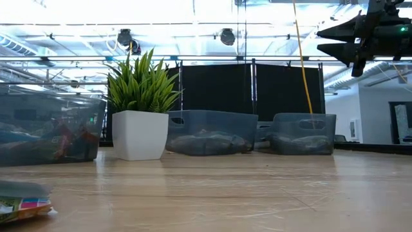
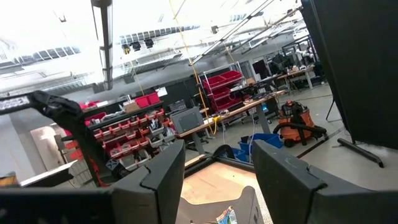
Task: Pick and place Granola Bars by type
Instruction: Put the yellow granola bar into the top left black bin
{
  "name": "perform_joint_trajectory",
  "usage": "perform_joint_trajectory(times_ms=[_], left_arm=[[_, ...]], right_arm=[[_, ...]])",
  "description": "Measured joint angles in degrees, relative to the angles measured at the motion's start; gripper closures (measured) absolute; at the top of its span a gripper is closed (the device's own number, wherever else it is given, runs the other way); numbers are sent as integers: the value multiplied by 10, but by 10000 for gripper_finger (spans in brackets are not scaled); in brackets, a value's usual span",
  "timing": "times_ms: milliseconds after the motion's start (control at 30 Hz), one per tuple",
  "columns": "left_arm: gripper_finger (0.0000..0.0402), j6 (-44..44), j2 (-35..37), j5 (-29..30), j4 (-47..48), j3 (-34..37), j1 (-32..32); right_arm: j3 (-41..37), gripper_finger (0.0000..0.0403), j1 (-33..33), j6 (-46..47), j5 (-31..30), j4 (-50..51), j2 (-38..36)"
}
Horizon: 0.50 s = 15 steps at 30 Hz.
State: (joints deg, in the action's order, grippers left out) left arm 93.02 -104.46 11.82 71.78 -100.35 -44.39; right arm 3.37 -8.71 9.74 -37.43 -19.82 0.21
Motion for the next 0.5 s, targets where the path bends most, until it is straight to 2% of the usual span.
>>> perform_joint_trajectory(times_ms=[500], left_arm=[[128,7,-114,-15,-62,0,-3]], right_arm=[[0,222,0,0,0,0,0]])
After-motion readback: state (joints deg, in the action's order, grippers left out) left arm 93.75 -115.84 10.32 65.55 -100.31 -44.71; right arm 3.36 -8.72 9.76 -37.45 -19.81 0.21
